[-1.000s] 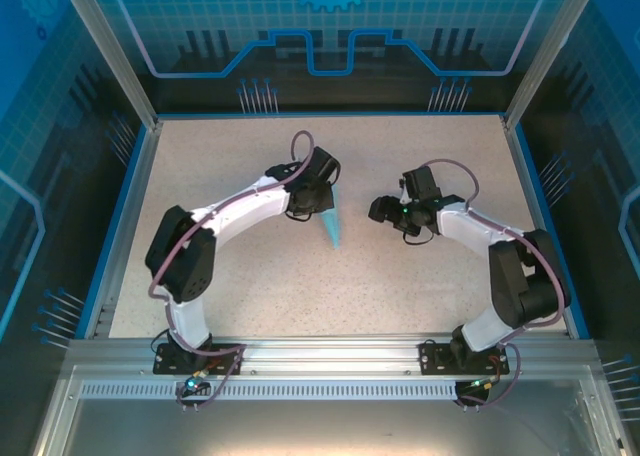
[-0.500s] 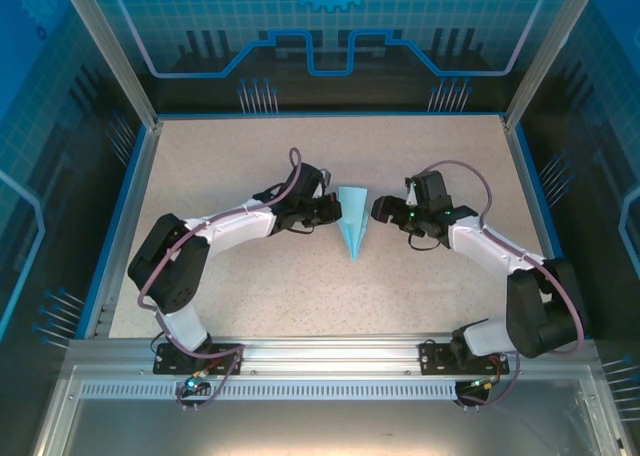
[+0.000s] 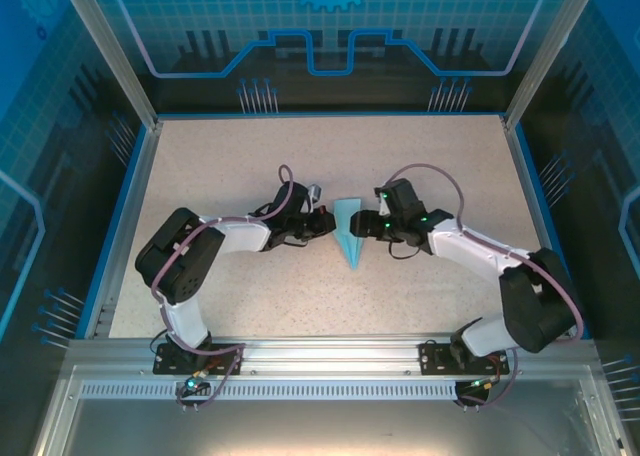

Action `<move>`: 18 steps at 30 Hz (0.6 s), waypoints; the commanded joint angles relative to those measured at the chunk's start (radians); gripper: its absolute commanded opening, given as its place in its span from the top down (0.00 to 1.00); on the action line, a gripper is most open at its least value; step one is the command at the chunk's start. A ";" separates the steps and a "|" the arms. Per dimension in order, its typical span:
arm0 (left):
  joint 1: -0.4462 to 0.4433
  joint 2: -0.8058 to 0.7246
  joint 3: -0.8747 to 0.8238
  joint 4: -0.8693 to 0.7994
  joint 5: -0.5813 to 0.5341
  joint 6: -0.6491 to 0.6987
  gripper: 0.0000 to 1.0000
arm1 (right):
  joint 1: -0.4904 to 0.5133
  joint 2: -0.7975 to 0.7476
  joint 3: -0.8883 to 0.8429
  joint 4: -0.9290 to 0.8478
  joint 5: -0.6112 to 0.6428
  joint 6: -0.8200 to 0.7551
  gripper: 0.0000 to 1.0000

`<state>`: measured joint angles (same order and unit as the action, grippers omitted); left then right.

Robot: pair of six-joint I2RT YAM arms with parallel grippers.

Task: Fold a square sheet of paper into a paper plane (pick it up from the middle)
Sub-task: Turn over a paper plane at the center of the table.

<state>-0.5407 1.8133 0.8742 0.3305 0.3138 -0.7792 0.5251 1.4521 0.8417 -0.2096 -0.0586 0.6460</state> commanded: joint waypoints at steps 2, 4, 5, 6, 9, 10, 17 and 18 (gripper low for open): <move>0.014 0.028 -0.030 0.080 0.031 -0.010 1.00 | 0.075 0.082 0.084 -0.033 0.066 -0.014 0.35; 0.016 0.036 -0.033 0.080 0.032 -0.008 1.00 | 0.094 0.114 0.106 -0.050 0.087 -0.018 0.38; 0.018 0.041 -0.037 0.081 0.031 -0.005 1.00 | 0.101 0.129 0.114 -0.058 0.098 -0.019 0.38; 0.020 0.047 -0.041 0.081 0.031 -0.002 1.00 | 0.105 0.140 0.121 -0.063 0.103 -0.023 0.38; 0.027 0.059 -0.045 0.082 0.033 0.001 1.00 | 0.105 0.177 0.147 -0.080 0.094 -0.039 0.38; 0.026 0.061 -0.047 0.082 0.034 0.001 1.00 | 0.107 0.190 0.156 -0.087 0.092 -0.046 0.38; 0.027 0.071 -0.049 0.084 0.036 0.003 1.00 | 0.111 0.254 0.208 -0.124 0.076 -0.095 0.38; 0.027 0.071 -0.049 0.084 0.036 0.003 1.00 | 0.113 0.261 0.214 -0.128 0.074 -0.098 0.39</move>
<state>-0.5205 1.8679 0.8387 0.3946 0.3305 -0.7849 0.6224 1.6958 1.0203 -0.3000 0.0189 0.5793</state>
